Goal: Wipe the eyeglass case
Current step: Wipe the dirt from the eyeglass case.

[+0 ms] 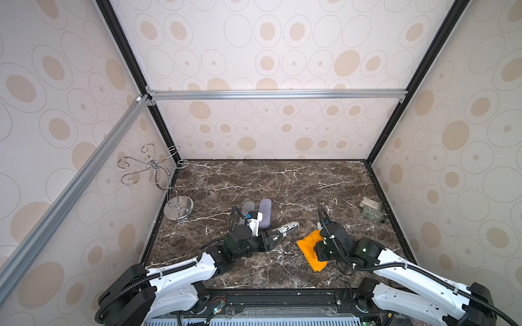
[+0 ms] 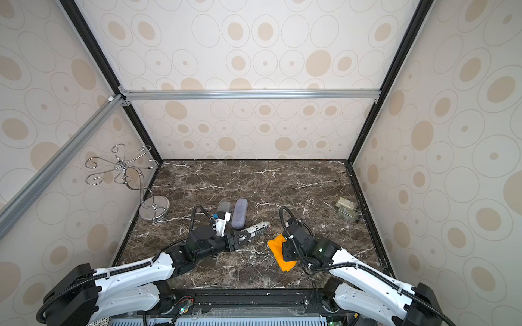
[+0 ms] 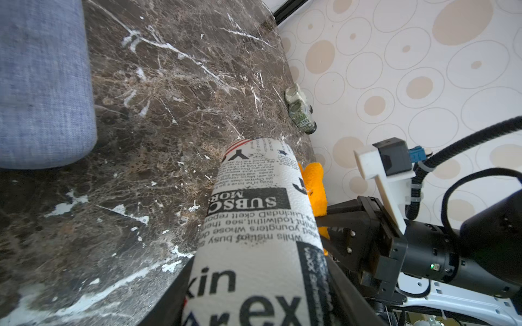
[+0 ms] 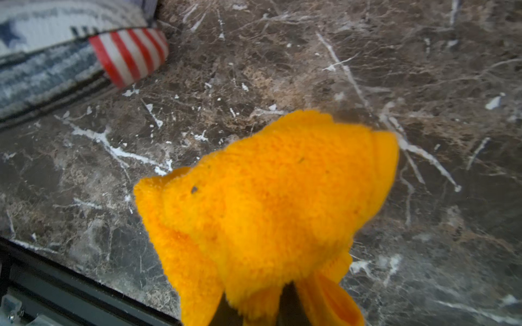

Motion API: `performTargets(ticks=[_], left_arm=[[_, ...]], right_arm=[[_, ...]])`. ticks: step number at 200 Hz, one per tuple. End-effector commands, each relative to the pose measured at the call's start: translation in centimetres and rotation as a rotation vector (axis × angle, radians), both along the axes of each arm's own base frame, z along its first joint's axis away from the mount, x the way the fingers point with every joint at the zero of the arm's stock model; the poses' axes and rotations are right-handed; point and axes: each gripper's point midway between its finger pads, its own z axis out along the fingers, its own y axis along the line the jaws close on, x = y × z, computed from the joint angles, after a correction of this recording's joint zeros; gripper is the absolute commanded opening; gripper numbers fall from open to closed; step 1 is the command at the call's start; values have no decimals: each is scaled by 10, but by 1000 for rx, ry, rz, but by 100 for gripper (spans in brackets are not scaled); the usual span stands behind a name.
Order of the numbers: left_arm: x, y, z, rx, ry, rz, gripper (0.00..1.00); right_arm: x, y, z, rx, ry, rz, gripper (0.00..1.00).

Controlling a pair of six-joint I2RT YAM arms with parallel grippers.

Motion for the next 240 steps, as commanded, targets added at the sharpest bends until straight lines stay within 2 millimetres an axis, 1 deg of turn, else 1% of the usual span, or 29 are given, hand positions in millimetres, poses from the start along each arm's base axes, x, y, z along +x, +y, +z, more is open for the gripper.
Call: performTargets(ticks=[1, 19, 50, 87, 99, 117, 132, 152, 160, 169, 179, 202, 213, 223, 231, 240], left_arm=[[9, -15, 42, -132, -58, -11, 50], [9, -16, 40, -143, -45, -10, 49], [8, -14, 37, -176, -21, 6, 48], [5, -16, 36, -187, -7, -10, 48], [5, -16, 35, -184, -6, -12, 48], [5, -15, 33, -168, -6, -7, 48], [5, -13, 30, -161, -3, -5, 48], [3, -13, 30, -160, -3, -15, 47], [2, -14, 30, -158, -5, -24, 47], [1, -15, 29, -147, -5, -32, 47], [0, -16, 31, -145, -10, -41, 47], [-1, -17, 32, -135, -15, -54, 47], [-1, -17, 32, -132, -15, -56, 48], [-1, -17, 33, -135, -18, -58, 48], [-1, -17, 33, -136, -19, -59, 48], [-1, -19, 34, -137, -20, -64, 48]], right_arm=[[-1, 31, 12, 84, -38, 104, 0], [2, 56, 28, 150, -97, 152, 0], [7, 82, 49, 265, -141, 195, 0], [3, 113, 63, 386, -151, 283, 0], [-1, 126, 72, 438, -160, 328, 0], [-4, 135, 81, 488, -175, 358, 0], [1, 129, 80, 481, -189, 313, 0], [13, 108, 67, 424, -200, 204, 0], [18, 97, 62, 401, -190, 157, 0], [27, 78, 50, 350, -164, 75, 0], [34, 59, 41, 320, -145, 3, 0], [47, 27, 36, 302, -135, -108, 0], [50, 15, 34, 265, -123, -133, 0], [50, 14, 35, 242, -121, -115, 0], [47, 21, 38, 254, -110, -70, 0], [43, 36, 44, 298, -95, 2, 0]])
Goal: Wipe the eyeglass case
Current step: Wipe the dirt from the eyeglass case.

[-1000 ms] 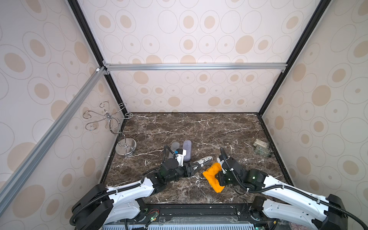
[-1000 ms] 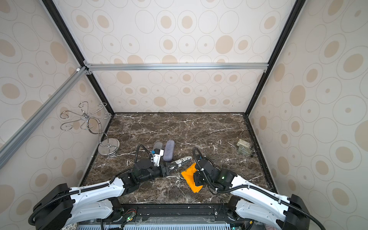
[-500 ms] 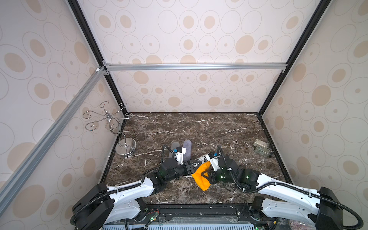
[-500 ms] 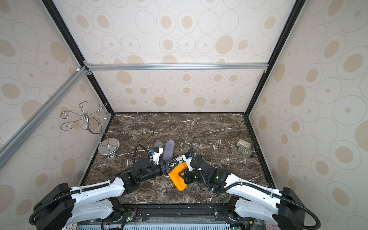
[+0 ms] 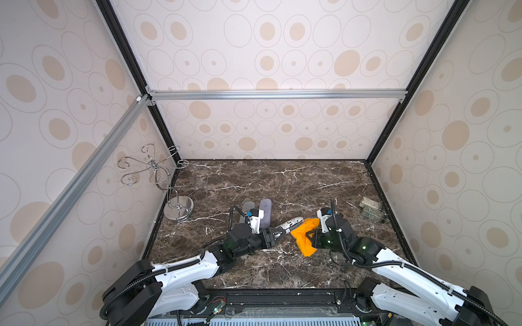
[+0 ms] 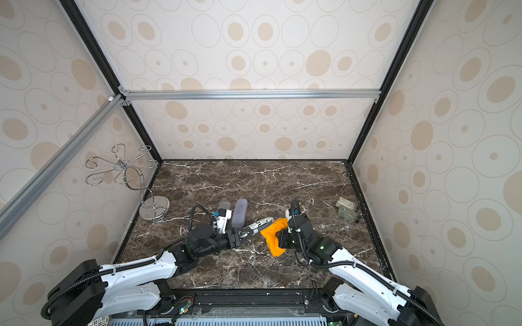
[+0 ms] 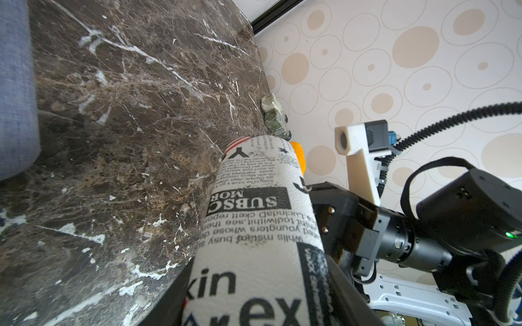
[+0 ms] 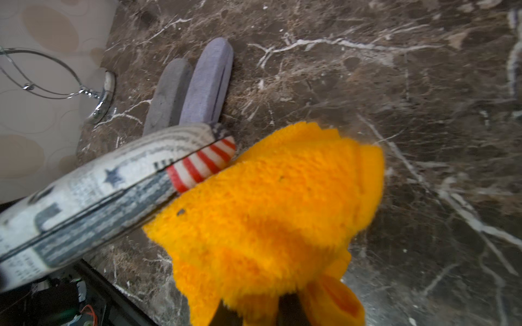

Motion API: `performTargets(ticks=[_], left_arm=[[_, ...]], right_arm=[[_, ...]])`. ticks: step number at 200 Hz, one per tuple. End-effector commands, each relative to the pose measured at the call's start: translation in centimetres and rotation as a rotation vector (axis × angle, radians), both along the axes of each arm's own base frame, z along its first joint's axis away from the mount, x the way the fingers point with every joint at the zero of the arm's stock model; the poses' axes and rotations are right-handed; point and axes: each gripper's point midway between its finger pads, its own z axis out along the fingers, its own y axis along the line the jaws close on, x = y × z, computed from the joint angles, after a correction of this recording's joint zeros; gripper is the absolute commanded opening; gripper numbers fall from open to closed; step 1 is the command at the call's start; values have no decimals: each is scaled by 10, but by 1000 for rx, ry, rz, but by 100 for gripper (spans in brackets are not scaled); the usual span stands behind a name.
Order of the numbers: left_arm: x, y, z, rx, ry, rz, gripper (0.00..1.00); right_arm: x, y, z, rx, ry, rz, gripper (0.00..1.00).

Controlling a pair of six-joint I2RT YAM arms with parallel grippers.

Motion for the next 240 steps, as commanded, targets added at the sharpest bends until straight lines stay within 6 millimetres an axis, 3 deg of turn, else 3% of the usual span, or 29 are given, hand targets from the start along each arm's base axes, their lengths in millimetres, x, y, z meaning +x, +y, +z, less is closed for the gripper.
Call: performTargets(ticks=[1, 42, 68, 84, 128, 170, 183, 240], left_arm=[[-3, -8, 18, -29, -38, -46, 48], [-1, -16, 17, -32, -32, -71, 48], [-1, -19, 17, -34, -35, -81, 47], [-1, -19, 16, -21, -43, -82, 47], [-9, -19, 17, -22, -60, -127, 48], [-19, -29, 22, 0, -103, -234, 48], [-19, -31, 22, 6, -106, -241, 48], [-13, -38, 16, 14, -98, -243, 48]], right_arm=[[-3, 16, 18, 37, -10, 95, 0], [-30, 71, 49, 116, -115, 312, 0], [-42, 96, 49, 165, -104, 385, 0], [-36, 90, 40, 155, -94, 321, 0], [-9, 26, 8, 84, -4, 67, 0], [1, -20, 1, -49, 21, -24, 0], [-1, -16, 4, -49, 28, 12, 0], [-30, 55, 41, 169, -62, 304, 0]])
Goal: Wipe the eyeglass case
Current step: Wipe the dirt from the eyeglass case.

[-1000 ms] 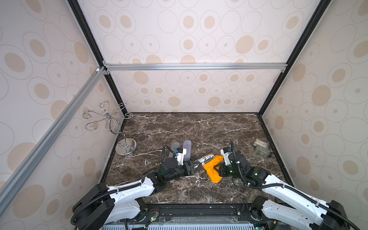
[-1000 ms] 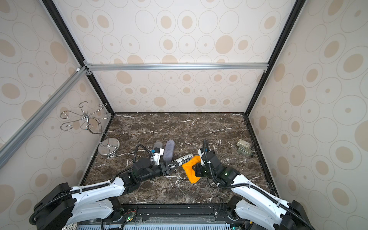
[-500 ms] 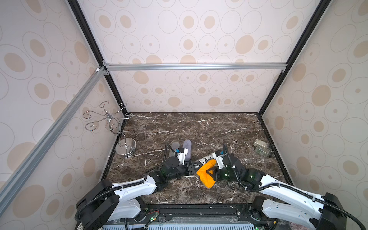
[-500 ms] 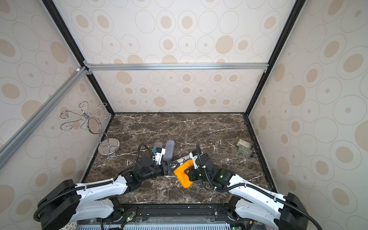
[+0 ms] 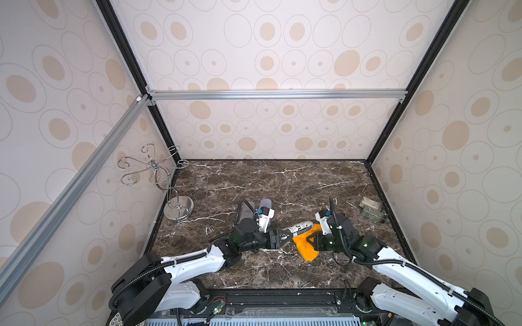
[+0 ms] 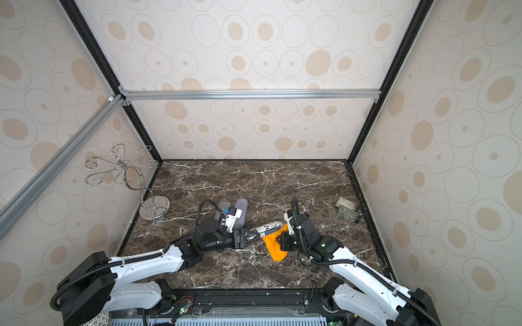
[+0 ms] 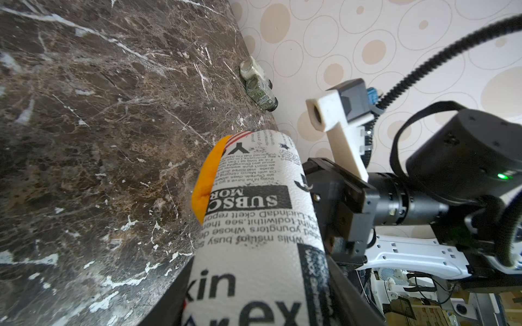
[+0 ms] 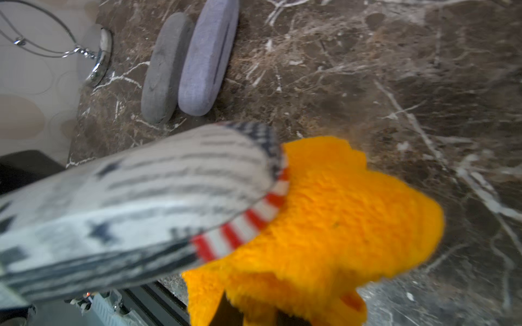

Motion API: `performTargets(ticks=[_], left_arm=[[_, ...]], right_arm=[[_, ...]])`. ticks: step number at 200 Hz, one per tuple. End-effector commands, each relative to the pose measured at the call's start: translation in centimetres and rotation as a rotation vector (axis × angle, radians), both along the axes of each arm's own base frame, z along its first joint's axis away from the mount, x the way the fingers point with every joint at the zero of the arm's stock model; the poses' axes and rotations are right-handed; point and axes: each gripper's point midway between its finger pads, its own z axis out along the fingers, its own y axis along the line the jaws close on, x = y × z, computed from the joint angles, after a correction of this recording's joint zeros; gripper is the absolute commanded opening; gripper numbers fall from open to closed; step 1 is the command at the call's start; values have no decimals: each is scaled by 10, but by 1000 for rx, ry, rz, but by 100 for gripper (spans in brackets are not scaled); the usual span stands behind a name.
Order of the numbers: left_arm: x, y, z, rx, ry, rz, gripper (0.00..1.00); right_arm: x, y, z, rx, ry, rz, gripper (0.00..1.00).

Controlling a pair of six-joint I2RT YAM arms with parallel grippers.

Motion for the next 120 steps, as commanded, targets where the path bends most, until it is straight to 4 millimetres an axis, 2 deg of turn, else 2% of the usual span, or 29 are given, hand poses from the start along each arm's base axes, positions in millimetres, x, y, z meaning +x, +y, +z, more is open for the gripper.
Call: performTargets(ticks=[1, 16, 39, 57, 80, 96, 107, 120], left_arm=[[-2, -11, 13, -26, -35, -57, 47], [-1, -11, 13, -18, -50, -56, 47], [2, -5, 7, 17, -71, -25, 47], [0, -1, 6, 20, -74, -24, 47], [-5, 1, 6, 13, -75, -35, 47], [-7, 2, 7, 12, -84, -43, 47], [-7, 2, 9, 11, -91, -45, 48], [-7, 2, 11, 11, -100, -48, 48]], right_arm=[[-8, 40, 42, 162, -107, 145, 0], [-12, 46, 48, 205, -104, 156, 0], [-4, 34, 44, 204, -127, 68, 0], [1, 17, 35, 161, -119, -2, 0], [12, -18, 17, 70, -51, -148, 0], [19, -40, 12, 37, -37, -230, 0], [22, -46, 13, 38, -39, -248, 0], [22, -41, 19, 51, -48, -214, 0]])
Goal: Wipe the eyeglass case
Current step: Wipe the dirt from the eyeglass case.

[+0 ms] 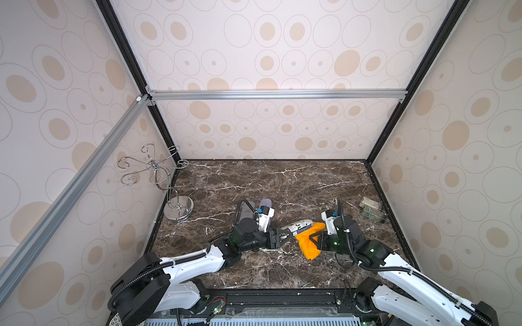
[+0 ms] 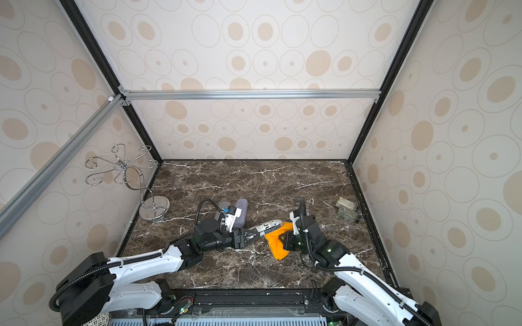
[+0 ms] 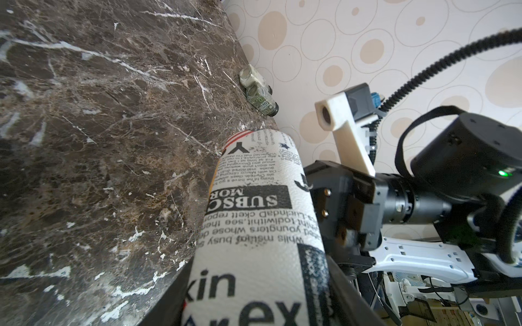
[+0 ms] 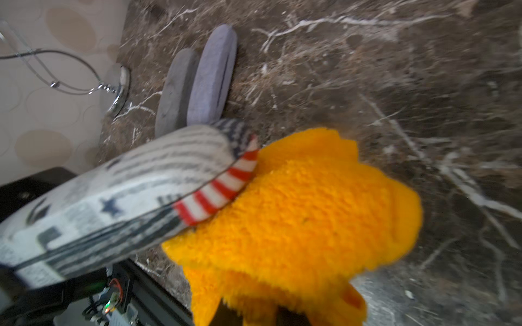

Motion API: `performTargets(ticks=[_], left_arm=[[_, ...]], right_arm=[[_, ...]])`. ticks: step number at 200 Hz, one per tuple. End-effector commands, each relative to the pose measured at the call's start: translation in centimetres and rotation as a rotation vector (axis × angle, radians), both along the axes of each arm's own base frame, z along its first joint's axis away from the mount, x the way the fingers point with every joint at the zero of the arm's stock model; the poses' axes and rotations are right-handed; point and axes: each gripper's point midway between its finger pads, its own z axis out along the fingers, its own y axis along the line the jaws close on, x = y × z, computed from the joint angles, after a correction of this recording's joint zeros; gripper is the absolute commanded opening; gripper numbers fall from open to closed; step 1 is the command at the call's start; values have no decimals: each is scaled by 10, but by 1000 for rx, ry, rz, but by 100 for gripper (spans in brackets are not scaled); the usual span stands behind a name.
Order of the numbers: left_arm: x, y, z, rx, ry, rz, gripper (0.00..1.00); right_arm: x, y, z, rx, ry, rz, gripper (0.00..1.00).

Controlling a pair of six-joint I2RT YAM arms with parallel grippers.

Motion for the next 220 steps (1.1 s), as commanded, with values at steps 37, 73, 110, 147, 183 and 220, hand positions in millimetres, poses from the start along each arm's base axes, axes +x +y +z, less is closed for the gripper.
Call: performTargets(ticks=[37, 73, 110, 147, 183, 220], left_arm=[[-8, -3, 5, 6, -58, -50, 48], [-9, -7, 5, 8, -86, -54, 49], [-9, -10, 3, 68, -136, -57, 51], [-6, -2, -5, 224, -263, -8, 51], [-1, 5, -16, 418, -379, 21, 50], [-15, 0, -22, 530, -518, -14, 49]], right_arm=[[-10, 40, 34, 129, -80, 176, 0], [-22, 65, 48, 177, -126, 261, 0], [-24, 76, 40, 172, -89, 284, 0], [-10, 14, 9, -72, -29, -3, 0], [-15, -43, 1, -251, 23, -157, 0], [-16, -43, 31, -214, -36, -80, 0]])
